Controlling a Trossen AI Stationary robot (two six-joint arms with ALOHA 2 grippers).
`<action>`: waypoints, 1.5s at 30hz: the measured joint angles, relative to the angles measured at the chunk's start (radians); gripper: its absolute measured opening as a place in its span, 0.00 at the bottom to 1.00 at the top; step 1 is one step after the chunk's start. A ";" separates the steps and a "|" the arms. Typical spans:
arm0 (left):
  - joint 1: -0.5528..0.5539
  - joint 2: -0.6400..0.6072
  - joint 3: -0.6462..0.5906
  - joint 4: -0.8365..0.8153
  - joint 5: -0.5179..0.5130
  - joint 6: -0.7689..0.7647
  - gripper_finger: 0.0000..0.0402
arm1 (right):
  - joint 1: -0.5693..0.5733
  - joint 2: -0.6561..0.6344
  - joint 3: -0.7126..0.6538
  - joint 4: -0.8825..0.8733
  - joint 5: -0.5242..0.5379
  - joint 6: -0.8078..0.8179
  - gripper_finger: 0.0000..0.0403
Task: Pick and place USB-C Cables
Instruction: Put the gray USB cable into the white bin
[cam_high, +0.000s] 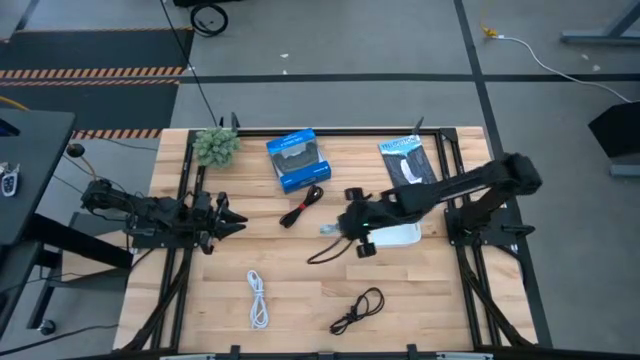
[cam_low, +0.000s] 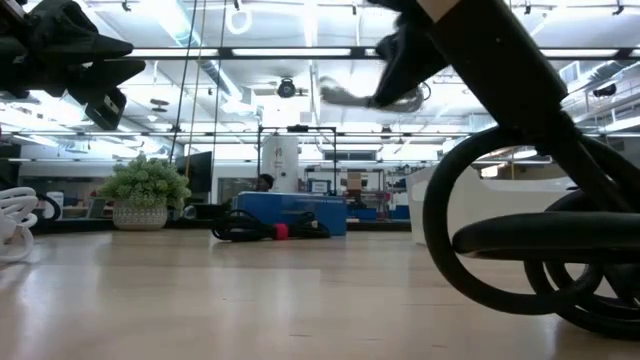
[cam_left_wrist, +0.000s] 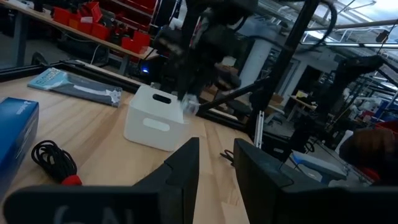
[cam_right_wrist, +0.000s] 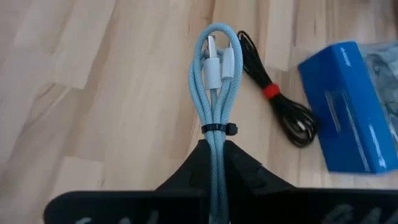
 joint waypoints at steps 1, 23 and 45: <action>0.000 0.000 0.000 0.000 0.000 0.000 0.27 | 0.004 -0.030 -0.025 0.000 0.005 0.011 0.06; 0.000 0.000 0.000 0.000 0.000 0.000 0.27 | 0.059 -0.545 -0.299 -0.023 0.074 0.203 0.06; 0.000 0.000 0.000 0.000 0.000 0.000 0.27 | -0.062 -0.450 -0.057 -0.527 -0.062 0.323 0.06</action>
